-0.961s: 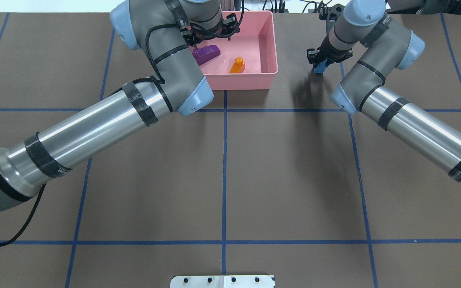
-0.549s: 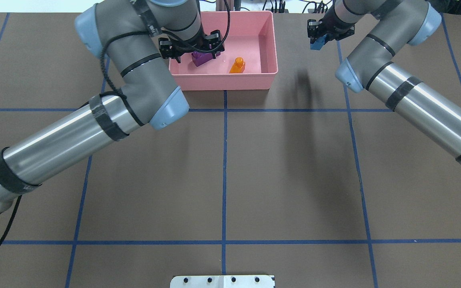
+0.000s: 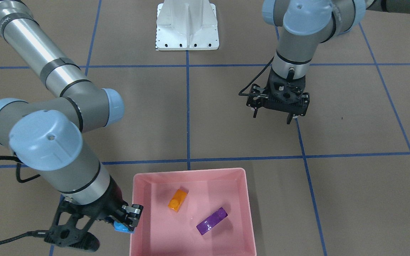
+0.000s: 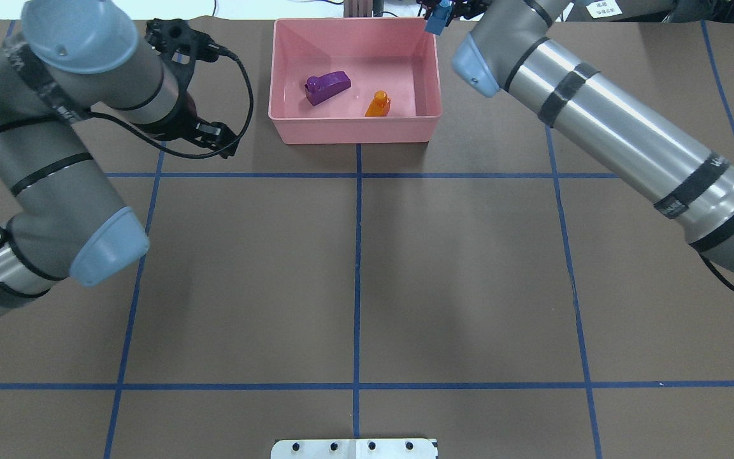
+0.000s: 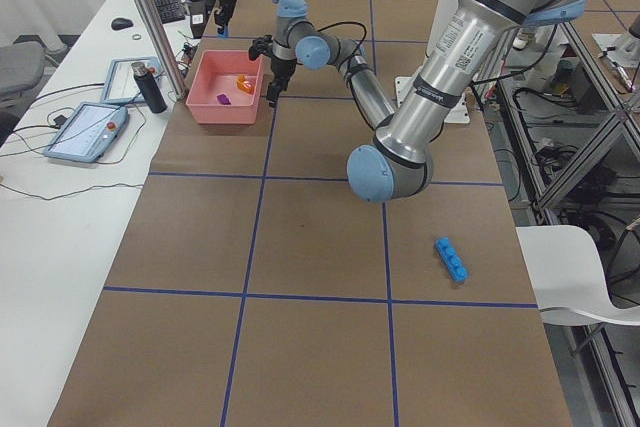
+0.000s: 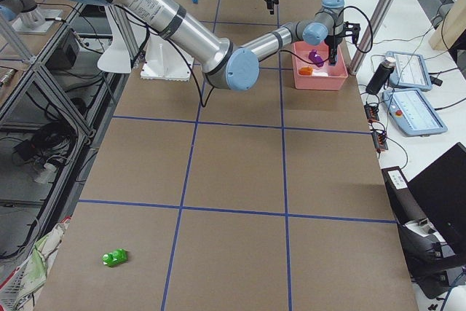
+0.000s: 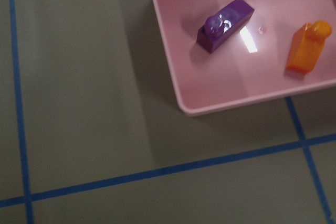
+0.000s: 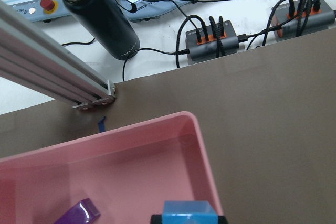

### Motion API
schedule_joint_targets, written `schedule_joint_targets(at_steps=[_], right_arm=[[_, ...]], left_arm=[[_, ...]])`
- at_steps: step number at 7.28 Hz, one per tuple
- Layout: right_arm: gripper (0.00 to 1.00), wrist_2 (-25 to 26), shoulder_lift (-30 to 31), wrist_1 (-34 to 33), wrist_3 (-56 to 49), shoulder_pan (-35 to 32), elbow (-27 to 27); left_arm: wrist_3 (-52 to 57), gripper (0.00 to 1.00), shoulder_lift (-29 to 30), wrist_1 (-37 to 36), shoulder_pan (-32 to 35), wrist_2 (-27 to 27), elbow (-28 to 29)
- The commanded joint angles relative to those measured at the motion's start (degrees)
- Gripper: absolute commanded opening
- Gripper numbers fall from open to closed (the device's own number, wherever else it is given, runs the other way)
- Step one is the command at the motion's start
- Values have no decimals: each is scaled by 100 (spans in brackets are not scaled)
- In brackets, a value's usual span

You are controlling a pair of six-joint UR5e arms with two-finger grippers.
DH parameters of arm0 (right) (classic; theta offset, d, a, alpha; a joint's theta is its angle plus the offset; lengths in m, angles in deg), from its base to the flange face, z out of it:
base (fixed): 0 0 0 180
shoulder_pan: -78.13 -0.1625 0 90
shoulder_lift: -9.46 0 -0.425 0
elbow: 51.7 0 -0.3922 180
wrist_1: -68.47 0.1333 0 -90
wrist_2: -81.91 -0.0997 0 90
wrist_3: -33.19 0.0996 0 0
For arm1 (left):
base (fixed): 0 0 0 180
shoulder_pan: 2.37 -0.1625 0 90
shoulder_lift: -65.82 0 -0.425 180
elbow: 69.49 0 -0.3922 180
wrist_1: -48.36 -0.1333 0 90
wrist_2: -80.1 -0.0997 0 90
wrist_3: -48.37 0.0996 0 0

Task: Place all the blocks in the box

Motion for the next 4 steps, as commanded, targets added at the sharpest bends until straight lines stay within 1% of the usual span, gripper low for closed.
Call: schedule_joint_targets(at_steps=[1, 2, 3, 4], right_arm=[[15, 648, -576, -67, 192, 500, 685], [34, 763, -577, -75, 393, 632, 721], [97, 1217, -630, -75, 490, 886, 730], [99, 1335, -708, -75, 839, 1010, 774]], left_arm=[[1016, 100, -910, 10, 382, 637, -484], [1578, 100, -1419, 54, 610, 814, -678], [2106, 100, -1815, 63, 751, 1016, -801], [2320, 100, -2176, 72, 788, 1166, -951]])
